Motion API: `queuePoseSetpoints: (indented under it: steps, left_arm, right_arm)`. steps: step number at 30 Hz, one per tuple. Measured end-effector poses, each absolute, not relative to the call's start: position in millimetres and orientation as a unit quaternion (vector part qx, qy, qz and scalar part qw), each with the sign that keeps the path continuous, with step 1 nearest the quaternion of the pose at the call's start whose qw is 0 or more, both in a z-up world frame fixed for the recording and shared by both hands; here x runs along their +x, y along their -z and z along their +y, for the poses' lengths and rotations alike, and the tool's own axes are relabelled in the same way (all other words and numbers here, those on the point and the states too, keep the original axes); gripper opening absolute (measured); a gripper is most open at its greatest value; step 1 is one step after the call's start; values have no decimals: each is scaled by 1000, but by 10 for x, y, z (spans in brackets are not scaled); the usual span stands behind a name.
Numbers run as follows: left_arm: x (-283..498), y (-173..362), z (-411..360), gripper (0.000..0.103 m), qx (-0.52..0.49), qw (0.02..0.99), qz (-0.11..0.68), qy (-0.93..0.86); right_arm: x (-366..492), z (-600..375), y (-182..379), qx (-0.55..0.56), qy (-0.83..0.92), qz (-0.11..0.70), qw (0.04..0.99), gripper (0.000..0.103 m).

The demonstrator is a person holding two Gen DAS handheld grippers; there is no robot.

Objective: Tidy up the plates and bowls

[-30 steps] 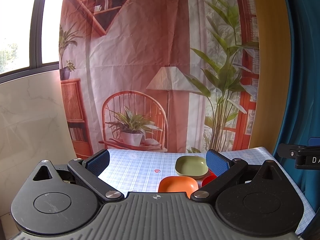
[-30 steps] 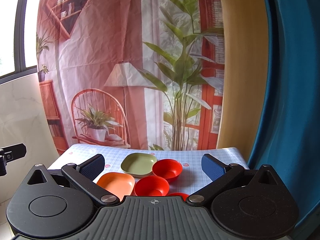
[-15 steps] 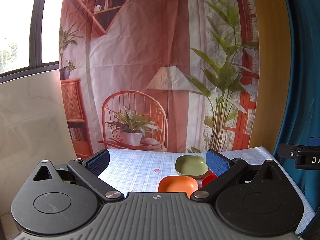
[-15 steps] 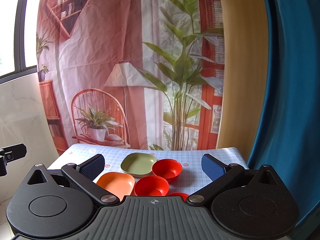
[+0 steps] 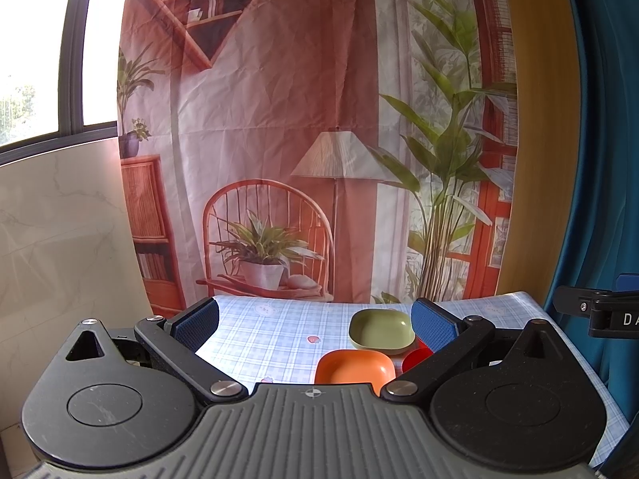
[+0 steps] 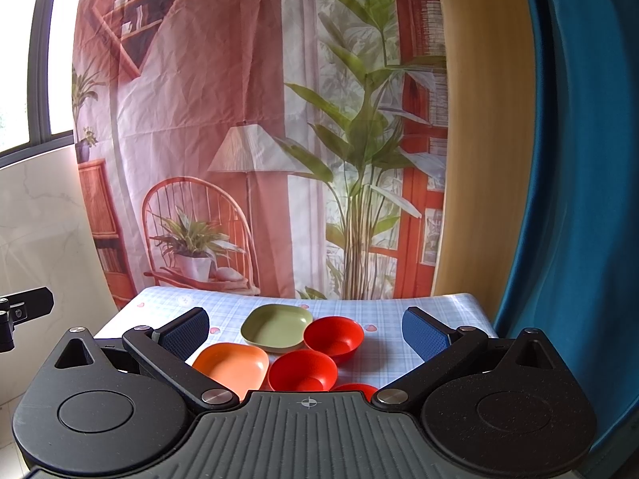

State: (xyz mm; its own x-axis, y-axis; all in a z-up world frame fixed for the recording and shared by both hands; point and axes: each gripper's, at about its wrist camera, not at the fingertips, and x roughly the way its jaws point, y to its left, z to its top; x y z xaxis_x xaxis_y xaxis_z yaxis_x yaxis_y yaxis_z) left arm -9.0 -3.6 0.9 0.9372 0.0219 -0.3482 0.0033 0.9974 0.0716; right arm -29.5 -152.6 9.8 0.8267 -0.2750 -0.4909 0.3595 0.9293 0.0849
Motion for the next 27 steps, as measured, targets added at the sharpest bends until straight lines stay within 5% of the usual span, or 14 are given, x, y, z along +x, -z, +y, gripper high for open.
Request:
queuePoseSetpoints:
  steps: [15, 27]
  left_arm:
    - [-60, 24, -22, 103, 35, 982, 185, -7]
    - [239, 332, -86, 102, 44, 982, 172, -60]
  right_arm:
    - [-277, -1556, -56, 93, 169, 242, 951, 103]
    - [-24, -1690, 369, 93, 133, 147, 976, 103]
